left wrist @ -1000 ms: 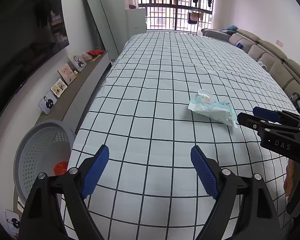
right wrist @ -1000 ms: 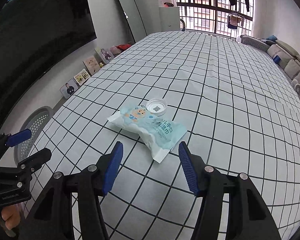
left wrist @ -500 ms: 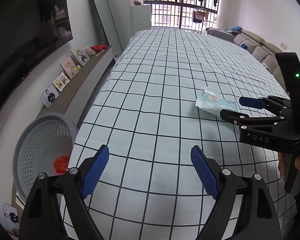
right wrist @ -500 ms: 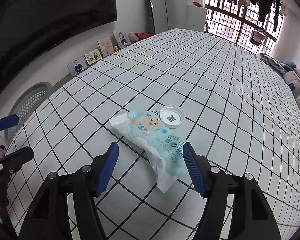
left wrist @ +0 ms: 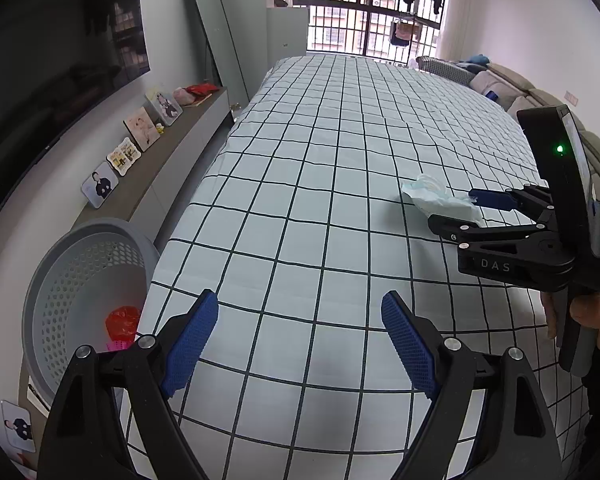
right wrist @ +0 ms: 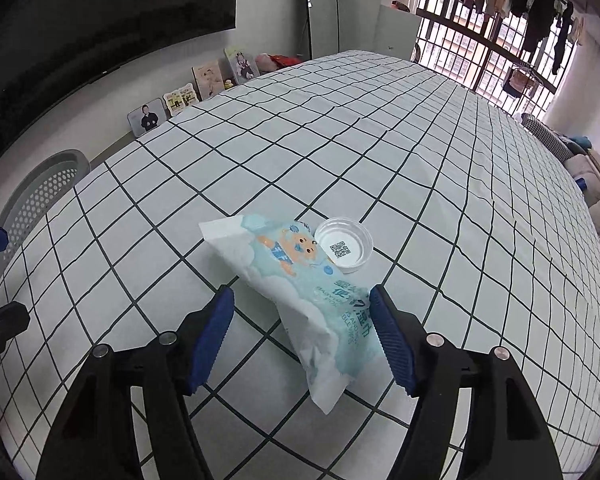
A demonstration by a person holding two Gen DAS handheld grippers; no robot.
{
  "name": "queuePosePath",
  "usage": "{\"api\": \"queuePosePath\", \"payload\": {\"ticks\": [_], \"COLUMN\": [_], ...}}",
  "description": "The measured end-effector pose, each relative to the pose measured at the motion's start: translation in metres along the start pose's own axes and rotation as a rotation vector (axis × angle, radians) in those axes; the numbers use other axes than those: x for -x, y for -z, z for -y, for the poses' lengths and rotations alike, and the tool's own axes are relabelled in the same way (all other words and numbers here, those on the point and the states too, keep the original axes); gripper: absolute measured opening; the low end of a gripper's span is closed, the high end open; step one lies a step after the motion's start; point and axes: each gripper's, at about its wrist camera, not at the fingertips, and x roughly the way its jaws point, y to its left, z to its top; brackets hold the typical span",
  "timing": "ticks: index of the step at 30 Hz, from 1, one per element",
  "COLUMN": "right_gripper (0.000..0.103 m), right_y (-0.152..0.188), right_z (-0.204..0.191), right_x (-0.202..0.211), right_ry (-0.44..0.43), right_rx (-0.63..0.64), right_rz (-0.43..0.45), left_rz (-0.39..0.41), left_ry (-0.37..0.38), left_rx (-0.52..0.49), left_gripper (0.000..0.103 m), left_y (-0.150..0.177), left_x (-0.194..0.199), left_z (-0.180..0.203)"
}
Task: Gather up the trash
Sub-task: 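Grasp the blue-and-white wipes pack with the right gripper and lift it, then grasp the white bottle cap with the left gripper while the right gripper holds the wipes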
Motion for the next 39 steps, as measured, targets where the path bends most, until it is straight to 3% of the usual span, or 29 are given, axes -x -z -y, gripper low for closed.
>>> {"api": "queuePosePath", "payload": {"ticks": [1,3,4,9,17,26,31,39], "right_gripper": [0.065,0.045,0.04,0.028,0.026,0.025,0.025,0.025], "right_y": [0.001,0.002,0.003,0.008,0.029,0.06,0.077,0.09], "right_z": [-0.001,-0.003,-0.004,0.004,0.024,0.061,0.082,0.1], "right_x": [0.0,0.001,0.002,0.014,0.053,0.099,0.106,0.104], "right_ry": [0.016,0.052,0.06,0.017,-0.018,0.048,0.108,0.094], "right_rx": [0.004,0.012,0.014,-0.059,-0.225,-0.369,-0.418,-0.48], "right_rz": [0.005,0.017,0.022,0.051,0.103,0.147,0.145,0.136], "left_rz": [0.0,0.001,0.001,0.001,0.0,0.006,-0.005,0.01], "left_ry": [0.0,-0.001,-0.001,-0.001,0.023,0.047,0.032,0.026], "left_rx": [0.0,-0.001,-0.002,-0.001,-0.011,-0.047,-0.123,-0.193], "left_gripper": [0.082,0.082,0.082,0.082,0.082,0.082,0.082,0.082], "left_y": [0.0,0.0,0.0,-0.001,-0.01,-0.032,-0.045,-0.079], "left_x": [0.0,0.0,0.0,0.0,-0.007,-0.026,-0.047,-0.08], "left_z": [0.0,0.0,0.0,0.001,0.014,0.042,0.07,0.11]}}
